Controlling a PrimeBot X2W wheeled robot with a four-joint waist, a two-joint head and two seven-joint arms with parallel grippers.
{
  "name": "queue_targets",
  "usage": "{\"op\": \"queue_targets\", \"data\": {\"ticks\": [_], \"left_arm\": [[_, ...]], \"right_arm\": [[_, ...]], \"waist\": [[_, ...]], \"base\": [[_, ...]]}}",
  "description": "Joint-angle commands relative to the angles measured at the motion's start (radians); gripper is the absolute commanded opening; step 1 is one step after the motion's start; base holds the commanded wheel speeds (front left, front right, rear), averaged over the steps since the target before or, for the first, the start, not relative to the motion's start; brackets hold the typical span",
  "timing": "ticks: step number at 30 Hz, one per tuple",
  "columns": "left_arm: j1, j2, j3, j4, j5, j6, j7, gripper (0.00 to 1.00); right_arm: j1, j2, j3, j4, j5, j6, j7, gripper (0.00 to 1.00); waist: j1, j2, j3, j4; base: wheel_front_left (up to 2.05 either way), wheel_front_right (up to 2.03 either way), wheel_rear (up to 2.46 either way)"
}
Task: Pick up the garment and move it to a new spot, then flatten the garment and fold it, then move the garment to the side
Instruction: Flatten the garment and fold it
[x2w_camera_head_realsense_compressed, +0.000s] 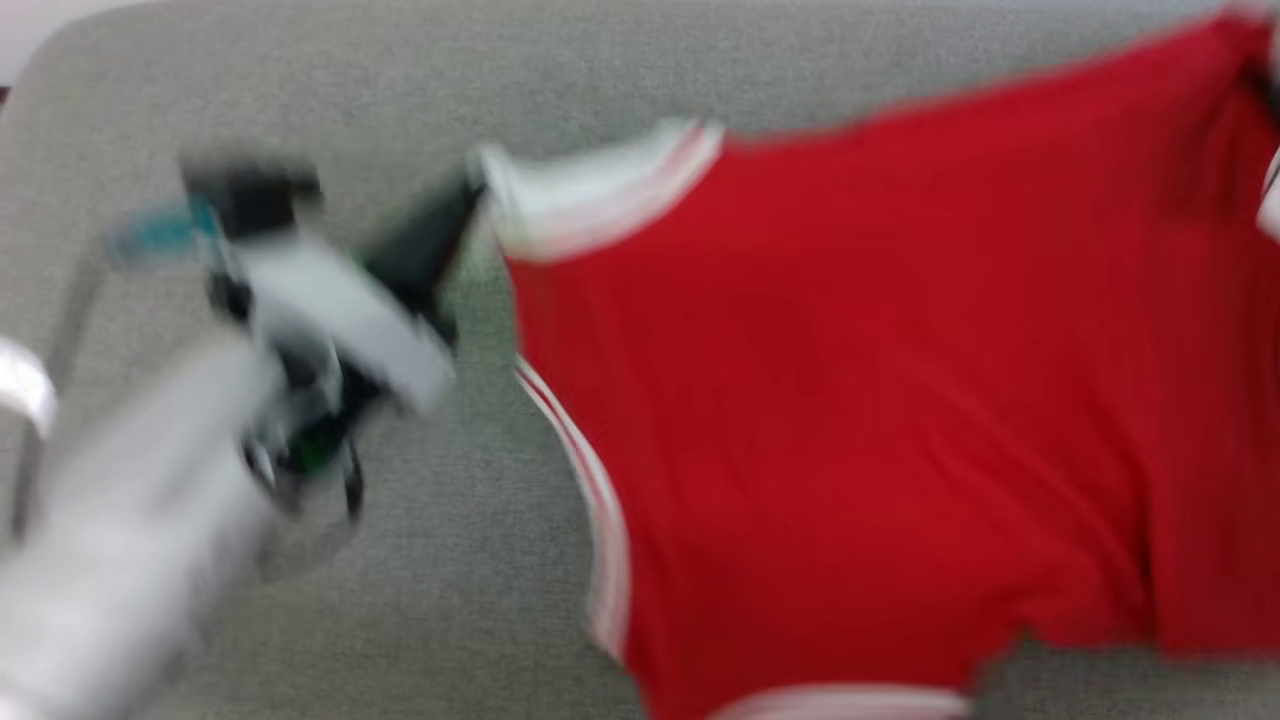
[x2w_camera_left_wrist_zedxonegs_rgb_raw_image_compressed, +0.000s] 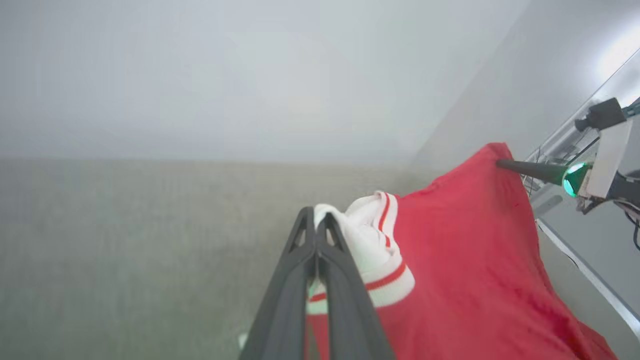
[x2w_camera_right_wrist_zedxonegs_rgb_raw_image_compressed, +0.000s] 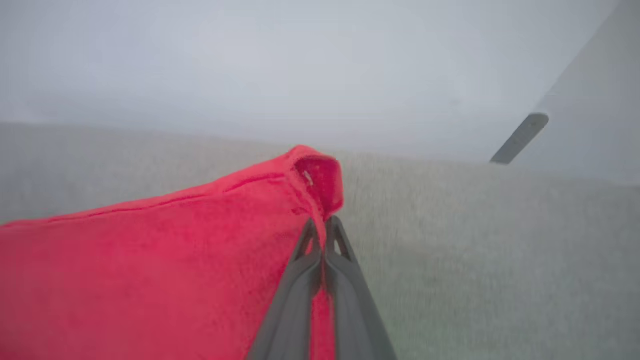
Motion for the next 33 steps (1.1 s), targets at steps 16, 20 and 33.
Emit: {"op": "queue_targets", "data": {"ticks": [16, 20, 33], "left_arm": [[-0.779, -0.149, 0.175, 0.473, -0.05, 0.003, -0.062, 0.0], [-0.698, -0.156, 0.136, 0.462, -0.087, 0.002, -0.064, 0.0], [-0.115, -0.065, 0.076, 0.154, -0.176, 0.002, -0.075, 0.0]], "right_arm": [[-0.552, 0.155, -0.228, 0.281, -0.239, -0.001, -0.397, 0.0], [-0.509, 0.162, -0.172, 0.332, -0.243, -0.001, -0.388, 0.0], [-0.054, 0.076, 0.058, 0.16, 0.024, -0.001, -0.299, 0.0]], "waist": [[0.0, 0.0, 0.064, -0.077], [0.0, 0.0, 0.054, -0.074], [0.0, 0.0, 0.0, -0.071]], "base": [[0.0, 0.0, 0.0], [0.0, 0.0, 0.0], [0.0, 0.0, 0.0]]}}
